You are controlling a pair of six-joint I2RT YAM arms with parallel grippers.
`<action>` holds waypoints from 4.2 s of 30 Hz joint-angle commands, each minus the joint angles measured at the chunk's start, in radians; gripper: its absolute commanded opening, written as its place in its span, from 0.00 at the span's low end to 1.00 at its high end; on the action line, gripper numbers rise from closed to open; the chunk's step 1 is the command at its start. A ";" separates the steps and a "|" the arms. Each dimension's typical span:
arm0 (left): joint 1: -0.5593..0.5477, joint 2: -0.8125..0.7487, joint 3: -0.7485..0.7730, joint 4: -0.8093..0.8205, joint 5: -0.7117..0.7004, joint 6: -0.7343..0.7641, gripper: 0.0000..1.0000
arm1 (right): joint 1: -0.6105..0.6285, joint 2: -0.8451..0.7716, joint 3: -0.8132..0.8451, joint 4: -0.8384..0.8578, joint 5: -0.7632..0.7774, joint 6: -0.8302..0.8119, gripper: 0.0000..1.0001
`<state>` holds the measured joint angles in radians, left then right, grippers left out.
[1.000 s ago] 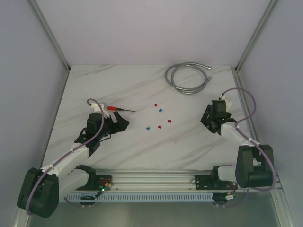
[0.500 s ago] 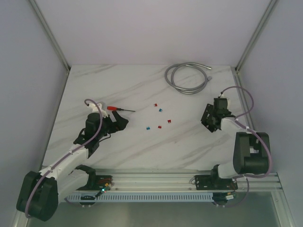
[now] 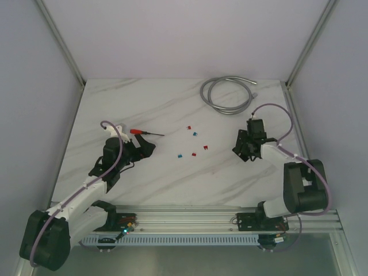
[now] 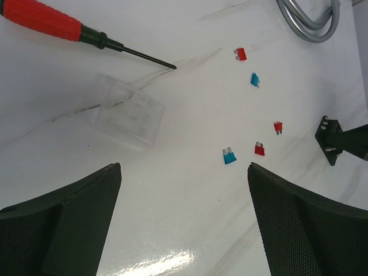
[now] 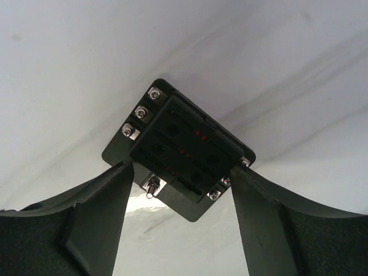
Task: Snap on the fuse box
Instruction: Move the fuse box base at the center of the board.
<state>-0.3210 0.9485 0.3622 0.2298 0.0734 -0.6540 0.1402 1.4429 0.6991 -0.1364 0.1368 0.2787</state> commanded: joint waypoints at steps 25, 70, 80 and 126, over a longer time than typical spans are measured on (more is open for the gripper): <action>-0.003 0.006 0.006 -0.018 0.020 -0.021 1.00 | 0.162 0.009 0.055 0.019 -0.171 -0.175 0.92; -0.007 0.039 0.023 -0.059 0.049 -0.036 0.97 | 0.838 0.162 0.241 -0.120 0.164 0.385 0.65; -0.005 0.004 0.008 -0.067 -0.004 -0.076 0.99 | 0.835 0.165 0.300 0.020 0.257 0.181 0.74; 0.133 0.013 -0.032 -0.043 0.137 -0.129 1.00 | 0.848 0.477 0.437 0.035 0.241 0.168 0.37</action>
<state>-0.1925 0.9527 0.3183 0.1711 0.1875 -0.7742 0.9775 1.9041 1.1221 -0.0322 0.4004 0.4225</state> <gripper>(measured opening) 0.998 0.370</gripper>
